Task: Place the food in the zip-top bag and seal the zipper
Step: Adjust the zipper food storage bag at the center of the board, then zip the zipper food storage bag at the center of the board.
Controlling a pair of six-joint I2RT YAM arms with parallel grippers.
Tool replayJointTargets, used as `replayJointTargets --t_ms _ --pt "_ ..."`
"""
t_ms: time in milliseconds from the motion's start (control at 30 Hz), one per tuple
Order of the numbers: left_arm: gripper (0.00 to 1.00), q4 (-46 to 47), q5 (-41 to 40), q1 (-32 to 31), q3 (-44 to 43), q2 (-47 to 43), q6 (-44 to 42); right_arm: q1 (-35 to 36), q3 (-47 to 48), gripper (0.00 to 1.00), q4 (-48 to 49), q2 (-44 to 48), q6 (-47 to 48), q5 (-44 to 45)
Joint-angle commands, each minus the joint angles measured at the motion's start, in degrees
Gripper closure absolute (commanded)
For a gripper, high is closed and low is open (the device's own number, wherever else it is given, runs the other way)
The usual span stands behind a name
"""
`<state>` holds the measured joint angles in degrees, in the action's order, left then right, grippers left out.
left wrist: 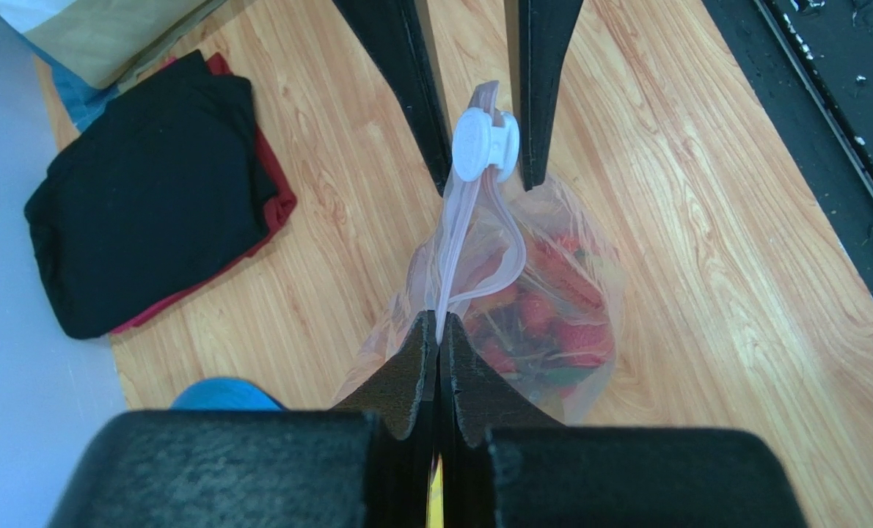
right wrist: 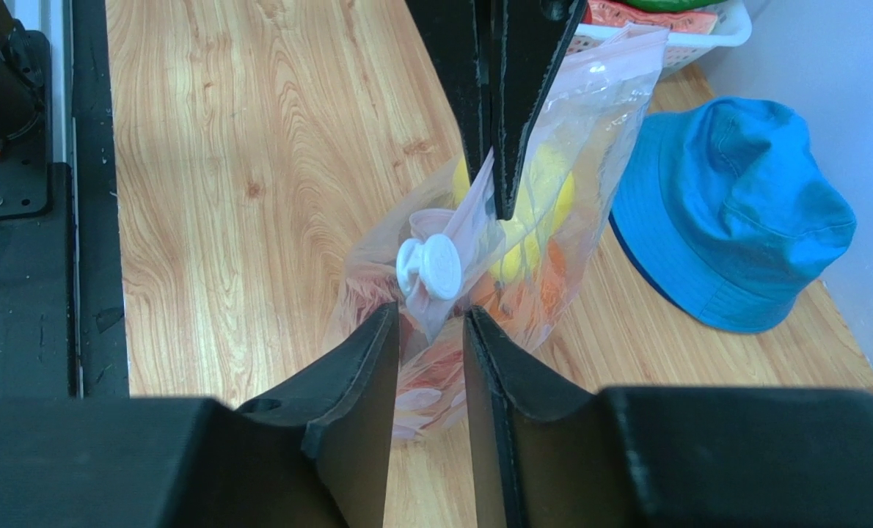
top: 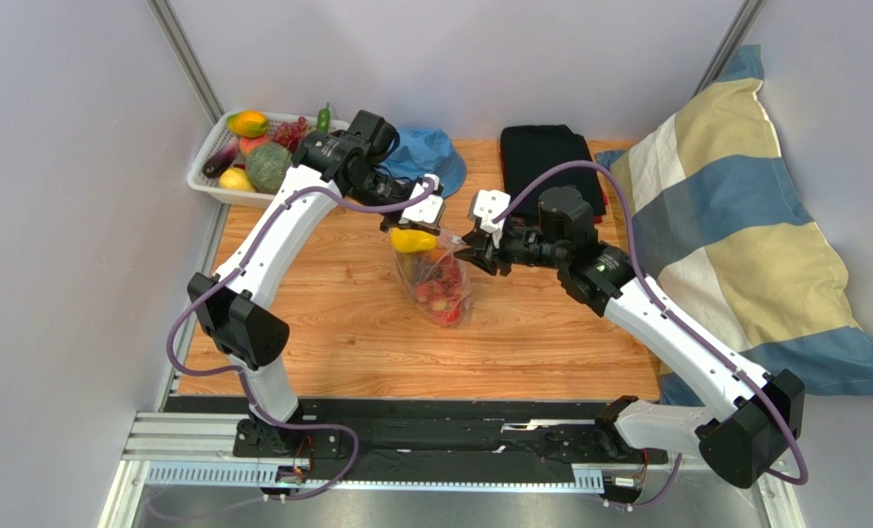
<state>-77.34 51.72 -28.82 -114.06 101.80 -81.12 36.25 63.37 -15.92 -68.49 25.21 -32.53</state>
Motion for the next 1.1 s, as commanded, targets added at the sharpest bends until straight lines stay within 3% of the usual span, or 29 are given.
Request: replayJointTargets --t_ms 0,67,100,133,167,267,333,400,467,633,733,867,1067 --pt "1.0 -18.9 0.8 -0.5 -0.2 -1.2 1.1 0.2 2.5 0.73 4.1 -0.2 -0.6 0.8" --pt "1.0 -18.9 0.5 -0.5 -0.1 -1.2 1.2 0.3 2.7 0.86 4.1 -0.2 0.0 0.7" --pt "0.99 -18.9 0.4 -0.5 -0.5 -1.2 1.4 0.2 2.6 0.99 4.1 0.0 0.2 0.6" --pt "0.94 -18.5 0.5 -0.5 -0.7 -1.2 1.8 0.2 2.5 1.0 4.2 0.3 0.3 1.0" --pt "0.79 -17.6 0.5 -0.5 -1.0 -1.1 3.1 0.3 2.3 1.0 4.5 0.5 0.5 1.1" --pt "0.54 -11.1 2.9 1.6 -1.3 -2.8 11.6 0.3 1.6 1.0 5.0 1.2 0.8 1.4" --pt "0.2 -4.4 9.2 5.2 0.9 -6.5 16.2 0.3 1.2 1.0 5.4 1.7 0.7 1.3" --pt "0.18 1.6 10.9 6.0 5.6 -9.8 20.1 0.3 0.9 1.0 5.8 2.1 0.5 1.2" --pt "0.17 6.7 12.1 5.4 9.1 -15.2 17.9 0.2 0.6 1.0 6.0 2.2 -0.3 1.3" --pt "0.19 33.8 4.8 -1.4 25.5 -27.5 27.0 0.2 -0.4 1.0 7.4 2.9 -3.3 2.1" --pt "0.19 42.1 -1.3 -3.9 29.5 -29.1 29.8 0.2 -1.1 1.0 8.8 3.4 -4.5 2.0" --pt "0.25 46.2 -6.2 -5.9 29.1 -27.4 32.5 0.2 -2.3 1.0 9.9 4.2 -3.9 0.7" --pt "0.36 45.1 -4.2 -6.6 27.1 -23.8 28.6 0.2 -2.9 1.0 10.7 4.5 -3.3 -0.1"
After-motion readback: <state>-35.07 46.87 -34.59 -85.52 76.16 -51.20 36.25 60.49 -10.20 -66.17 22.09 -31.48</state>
